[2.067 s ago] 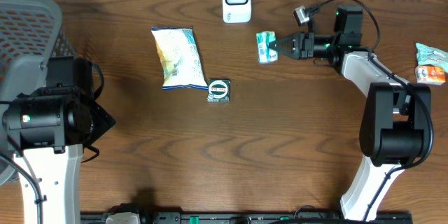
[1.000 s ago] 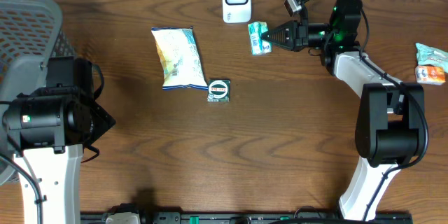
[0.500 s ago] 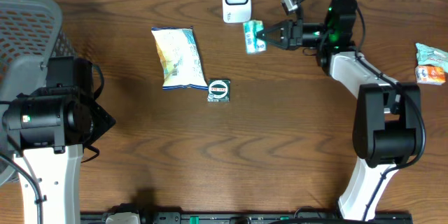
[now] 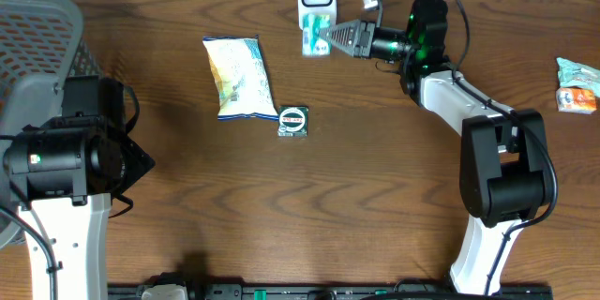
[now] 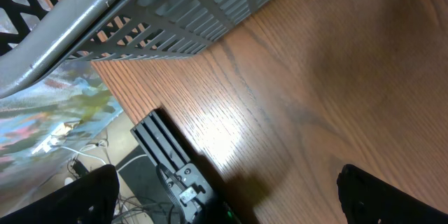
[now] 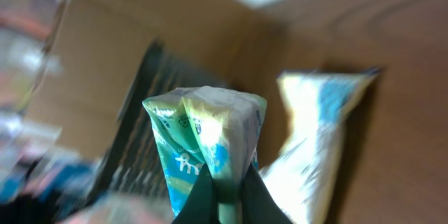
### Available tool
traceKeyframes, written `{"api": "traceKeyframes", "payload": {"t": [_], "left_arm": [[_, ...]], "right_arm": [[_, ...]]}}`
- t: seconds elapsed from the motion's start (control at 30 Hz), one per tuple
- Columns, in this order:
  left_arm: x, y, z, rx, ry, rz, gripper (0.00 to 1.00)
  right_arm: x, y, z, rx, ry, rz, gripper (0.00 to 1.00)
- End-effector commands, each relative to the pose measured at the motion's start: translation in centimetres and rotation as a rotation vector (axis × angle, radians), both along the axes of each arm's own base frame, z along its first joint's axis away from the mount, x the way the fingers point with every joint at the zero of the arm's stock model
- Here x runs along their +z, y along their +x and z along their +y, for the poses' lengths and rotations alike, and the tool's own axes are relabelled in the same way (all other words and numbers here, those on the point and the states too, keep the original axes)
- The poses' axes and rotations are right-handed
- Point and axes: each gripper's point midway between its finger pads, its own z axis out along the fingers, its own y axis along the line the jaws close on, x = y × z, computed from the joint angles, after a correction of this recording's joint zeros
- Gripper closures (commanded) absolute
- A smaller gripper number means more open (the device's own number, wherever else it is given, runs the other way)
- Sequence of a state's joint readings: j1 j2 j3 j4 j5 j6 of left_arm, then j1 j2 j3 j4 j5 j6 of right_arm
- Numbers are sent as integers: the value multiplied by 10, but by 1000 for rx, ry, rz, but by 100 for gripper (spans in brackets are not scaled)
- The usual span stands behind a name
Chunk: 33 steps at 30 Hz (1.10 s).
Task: Scan the item barcode
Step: 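Hold the teal pack under the scanner with the right gripper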
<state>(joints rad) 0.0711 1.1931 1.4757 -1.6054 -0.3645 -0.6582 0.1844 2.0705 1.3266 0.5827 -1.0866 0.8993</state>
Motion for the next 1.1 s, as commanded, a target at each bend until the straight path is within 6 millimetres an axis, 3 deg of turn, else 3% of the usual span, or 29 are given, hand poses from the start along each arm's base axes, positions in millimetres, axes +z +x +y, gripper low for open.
{"api": "traceKeyframes", "payload": {"t": [0.0, 0.17, 0.3, 0.5, 0.63, 0.8, 0.93, 1.07], "left_arm": [[1, -2, 1, 16, 1, -4, 2], [1, -2, 1, 16, 1, -4, 2], [1, -2, 1, 16, 1, -4, 2], [1, -2, 1, 16, 1, -4, 2], [1, -2, 1, 16, 1, -4, 3], [1, -2, 1, 16, 1, -4, 2], [1, -2, 1, 16, 1, -4, 2], [1, -2, 1, 16, 1, -4, 2]], "right_arm": [[10, 44, -19, -234, -69, -106, 98], [-9, 65, -37, -317, -311, -100, 99], [-31, 72, -77, -418, -756, -95, 99], [-17, 59, -118, -466, -1371, -219, 99], [-27, 42, -115, -414, -1635, -281, 99], [-49, 26, -98, -357, -1770, -315, 99], [-64, 24, -84, -336, -1810, -334, 99], [-55, 39, -72, -384, -1810, -427, 99]]}}
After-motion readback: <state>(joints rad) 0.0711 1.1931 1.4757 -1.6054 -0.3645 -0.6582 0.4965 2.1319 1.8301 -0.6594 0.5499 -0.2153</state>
